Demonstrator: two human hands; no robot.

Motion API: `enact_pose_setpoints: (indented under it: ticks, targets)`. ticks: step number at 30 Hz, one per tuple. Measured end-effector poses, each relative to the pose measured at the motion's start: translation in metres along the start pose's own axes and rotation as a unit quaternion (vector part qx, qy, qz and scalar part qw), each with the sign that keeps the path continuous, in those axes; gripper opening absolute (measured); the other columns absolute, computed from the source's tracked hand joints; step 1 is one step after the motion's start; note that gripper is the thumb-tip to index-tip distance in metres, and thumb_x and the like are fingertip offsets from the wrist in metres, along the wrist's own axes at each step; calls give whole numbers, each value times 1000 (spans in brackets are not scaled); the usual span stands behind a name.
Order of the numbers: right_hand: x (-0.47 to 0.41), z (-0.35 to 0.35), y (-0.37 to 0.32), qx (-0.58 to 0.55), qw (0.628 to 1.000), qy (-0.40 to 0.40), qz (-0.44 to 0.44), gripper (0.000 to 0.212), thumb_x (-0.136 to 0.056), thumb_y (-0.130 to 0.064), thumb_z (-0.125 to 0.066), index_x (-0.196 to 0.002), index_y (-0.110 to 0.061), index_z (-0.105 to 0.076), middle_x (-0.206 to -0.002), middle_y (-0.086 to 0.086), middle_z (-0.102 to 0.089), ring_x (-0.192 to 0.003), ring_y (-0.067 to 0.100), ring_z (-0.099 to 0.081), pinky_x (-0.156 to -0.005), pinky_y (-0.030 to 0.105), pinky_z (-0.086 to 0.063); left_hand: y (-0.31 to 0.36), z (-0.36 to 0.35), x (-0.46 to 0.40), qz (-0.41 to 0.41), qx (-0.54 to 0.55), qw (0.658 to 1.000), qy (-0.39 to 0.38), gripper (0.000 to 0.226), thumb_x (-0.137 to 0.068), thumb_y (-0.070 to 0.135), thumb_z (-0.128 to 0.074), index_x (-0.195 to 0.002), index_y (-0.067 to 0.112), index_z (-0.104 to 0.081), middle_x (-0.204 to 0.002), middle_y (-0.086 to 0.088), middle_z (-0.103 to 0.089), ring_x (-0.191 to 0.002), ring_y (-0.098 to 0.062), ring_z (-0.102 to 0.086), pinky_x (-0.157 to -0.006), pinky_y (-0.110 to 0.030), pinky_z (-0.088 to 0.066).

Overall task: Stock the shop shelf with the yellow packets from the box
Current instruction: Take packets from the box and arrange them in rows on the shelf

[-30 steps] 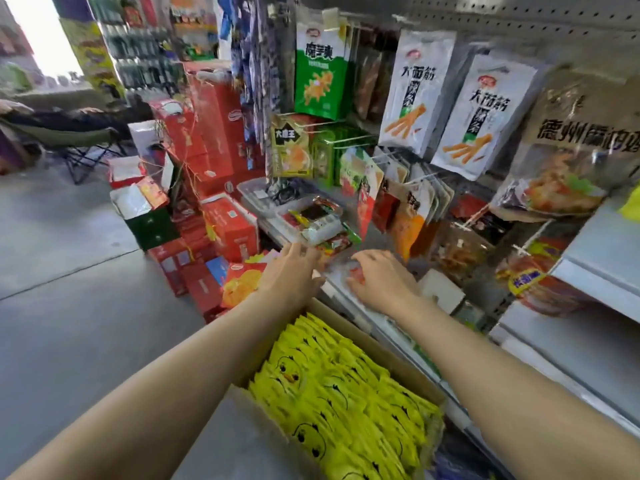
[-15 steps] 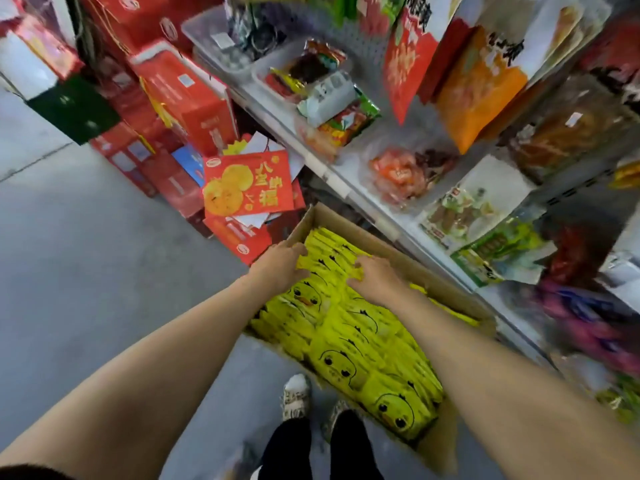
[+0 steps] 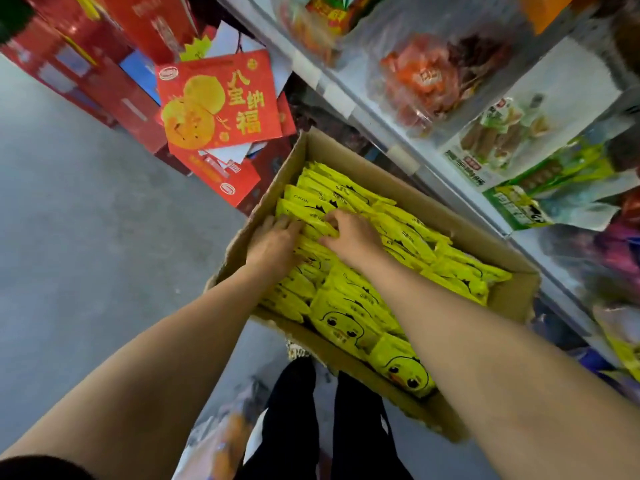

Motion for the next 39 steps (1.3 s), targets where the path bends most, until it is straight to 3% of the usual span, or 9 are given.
enact_pose_setpoints:
  ticks: [4,10,16,22,24,29,31,34,39]
  targets:
    - [-5,0,-1,21,999,34,-15,37,-85,-36,-75,-119,-25,-67,-120,6,-63,-117,27,-55,-88,34,-48,2,4,2,9,-61,998,25,30,-92,31,-57,-121,25,-62,-121,-6,-52,-118,-31,-40,-94,-40,-37]
    - [7,14,10,-88,994,42,-55,12,-91,-23,-65,-101,-15,-64,-107,9,-65,-101,31,-59,-78,34,-45,8,16,15,-34,22,999,-6,29,-87,32,-66,-113,21,-62,-113,-5,-59,-112,-29,-51,-92,-38,-41]
    - [50,81,36,-199,971,102,-82,30,-101,-22,-49,-129,-10,-51,-120,9,-60,-102,23,-55,-78,31,-39,31,60,45,-66,160,981,-82,26,-92,27,-64,-112,16,-52,-92,-8,-62,-80,-27,-58,-67,-34,-43]
    - [119,180,49,-204,960,168,-91,47,-101,-36,-53,-137,-7,-49,-134,13,-57,-122,29,-55,-86,31,-43,89,123,75,-113,239,950,-166,32,-94,30,-63,-123,20,-54,-118,-2,-54,-114,-23,-53,-84,-27,-38]
    - [150,216,51,-241,947,196,-83,54,-88,-47,-69,-126,-10,-61,-125,9,-65,-113,25,-61,-92,35,-47,114,151,90,-104,277,934,-201,39,-94,28,-62,-131,19,-54,-131,2,-49,-120,-17,-46,-89,-25,-37]
    - [241,313,51,-291,920,258,-48,31,-75,-36,-84,-98,-18,-72,-87,-3,-74,-76,10,-67,-65,22,-51,179,225,128,-111,375,882,-263,48,-97,16,-54,-143,14,-42,-146,3,-44,-134,-11,-34,-100,-24,-25]
    - [279,356,54,-279,910,304,-42,30,-73,-36,-86,-92,-17,-73,-83,-2,-75,-70,9,-66,-64,25,-50,209,247,138,-142,379,863,-303,47,-89,12,-62,-135,11,-50,-138,0,-55,-124,-10,-48,-109,-31,-33]
    - [329,414,63,-293,886,359,-15,33,-74,-27,-86,-101,-15,-72,-85,-2,-75,-67,8,-69,-62,26,-55,257,274,146,-194,368,828,-376,48,-74,2,-75,-119,9,-61,-121,-11,-68,-102,-20,-69,-85,-37,-58]
    - [405,495,88,-326,831,451,28,33,-74,-19,-85,-104,-19,-70,-96,2,-76,-78,16,-74,-69,33,-61,350,335,160,-288,236,867,-332,55,-71,10,-81,-121,5,-60,-116,-13,-70,-106,-29,-68,-95,-51,-52]
Point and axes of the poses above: each hand's wrist, its own x-axis away from the middle knuckle, its own z-axis out of the back of the hand, y = z × x, the point moved 9 cm from there along -x, towards the middle knuckle
